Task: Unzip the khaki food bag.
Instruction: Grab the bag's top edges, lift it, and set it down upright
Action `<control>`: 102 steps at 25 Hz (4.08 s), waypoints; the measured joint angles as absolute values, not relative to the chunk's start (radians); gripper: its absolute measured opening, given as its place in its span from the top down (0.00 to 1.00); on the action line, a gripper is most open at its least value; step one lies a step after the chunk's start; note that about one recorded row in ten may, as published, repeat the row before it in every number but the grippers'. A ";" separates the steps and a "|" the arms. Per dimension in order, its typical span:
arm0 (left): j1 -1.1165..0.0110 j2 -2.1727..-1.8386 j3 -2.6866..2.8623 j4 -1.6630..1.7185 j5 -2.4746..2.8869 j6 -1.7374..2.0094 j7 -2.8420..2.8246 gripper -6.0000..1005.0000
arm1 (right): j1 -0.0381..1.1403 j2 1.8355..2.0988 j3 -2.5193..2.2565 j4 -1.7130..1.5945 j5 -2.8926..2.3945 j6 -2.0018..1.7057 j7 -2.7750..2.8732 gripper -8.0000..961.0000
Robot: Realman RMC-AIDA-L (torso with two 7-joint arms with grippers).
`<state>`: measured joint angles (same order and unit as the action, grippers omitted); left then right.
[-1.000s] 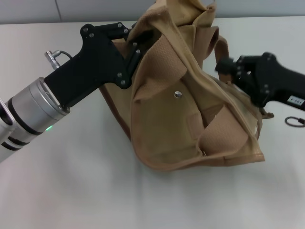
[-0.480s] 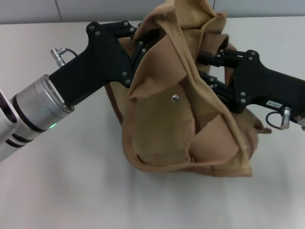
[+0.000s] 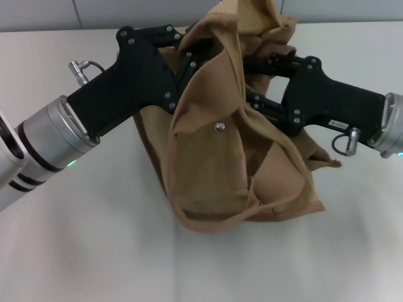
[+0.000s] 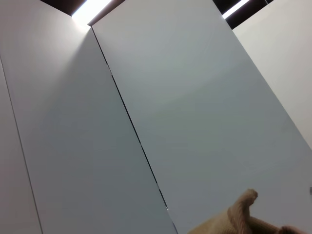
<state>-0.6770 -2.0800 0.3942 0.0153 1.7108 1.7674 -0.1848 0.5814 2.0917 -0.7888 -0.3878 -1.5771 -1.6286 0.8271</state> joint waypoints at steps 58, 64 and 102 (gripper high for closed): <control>-0.709 -2.080 0.391 0.012 1.707 1.735 -0.184 0.87 | 0.568 2.089 -0.821 -0.384 -1.503 -1.644 0.783 0.61; -0.712 -2.080 0.392 0.011 1.711 1.735 -0.184 0.87 | 0.584 2.090 -0.847 -0.374 -1.501 -1.611 0.784 0.43; -0.751 -2.080 0.369 0.011 1.706 1.695 -0.181 0.86 | 0.432 2.081 -0.889 -0.464 -1.515 -1.665 0.833 0.95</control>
